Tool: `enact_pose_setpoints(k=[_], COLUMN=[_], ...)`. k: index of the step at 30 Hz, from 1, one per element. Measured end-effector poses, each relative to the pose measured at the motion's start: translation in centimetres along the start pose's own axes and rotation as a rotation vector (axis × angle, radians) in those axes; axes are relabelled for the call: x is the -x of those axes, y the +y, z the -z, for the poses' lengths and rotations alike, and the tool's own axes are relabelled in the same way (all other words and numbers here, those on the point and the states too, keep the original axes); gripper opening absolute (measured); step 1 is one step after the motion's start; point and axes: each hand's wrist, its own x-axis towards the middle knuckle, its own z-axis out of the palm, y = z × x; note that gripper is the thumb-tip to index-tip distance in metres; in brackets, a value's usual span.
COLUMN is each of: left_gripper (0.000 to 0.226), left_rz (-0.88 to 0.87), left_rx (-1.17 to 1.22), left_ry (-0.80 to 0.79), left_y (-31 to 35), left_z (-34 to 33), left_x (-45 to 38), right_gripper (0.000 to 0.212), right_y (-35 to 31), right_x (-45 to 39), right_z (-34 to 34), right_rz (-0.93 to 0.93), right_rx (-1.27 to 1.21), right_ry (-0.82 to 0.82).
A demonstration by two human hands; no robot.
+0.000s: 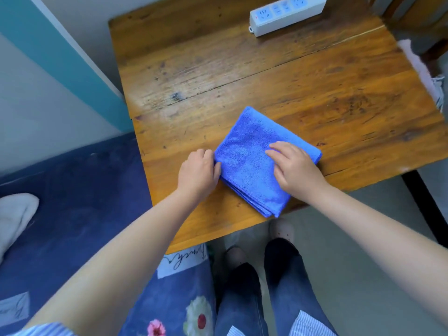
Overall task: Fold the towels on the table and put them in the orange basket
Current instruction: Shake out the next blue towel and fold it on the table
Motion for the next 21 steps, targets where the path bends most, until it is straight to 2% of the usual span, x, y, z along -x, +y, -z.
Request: enact_pose_setpoints(k=[2,4,7,9,11,14,16,19,21], left_gripper=[0.033,0.041,0.050,0.051,0.053,0.053,0.052,0.042,0.032], left_rz=[-0.059,-0.137,-0.074,-0.008,0.012,0.061,0.110,0.324,0.496], left_rx=[-0.034,-0.051,-0.016,0.011,-0.048,-0.075,-0.042,0.109,0.188], left_ry=[0.167,0.279,0.082,0.041,0.006,-0.042,-0.036,0.015,0.019], left_y=[0.6,1.4,2.0,1.9,1.8,1.9,2.5,3.5,4.1], left_z=[-0.6,-1.3,-3.5,-4.7,-5.3,-5.3,-4.9,-3.4,-2.3], left_x=[0.5,0.8,1.1,0.9,0.7,0.5,0.6,0.3,0.1], right_gripper=[0.042,0.048,0.050,0.052,0.055,0.055,0.054,0.057,0.060], right_y=[1.0,1.8,2.1,3.1,4.4,6.3,7.5,8.1,7.5], right_x=[-2.3,-4.1,-6.8,-8.2,-8.6,-8.4,-8.5,-9.5,-10.8], right_z=[-0.6,-1.4,-2.3,-2.5,-2.5,-2.3,-1.6,-0.4,0.3], right_rz=[-0.007,0.071,0.170,0.184,0.126,-0.070,-0.153,-0.123,-0.001], right_rx=[0.092,0.173,0.260,0.305,0.281,0.133,0.112,0.151,0.158], right_ry=[-0.170,-0.228,-0.269,-0.318,-0.353,-0.362,-0.357,-0.356,-0.369])
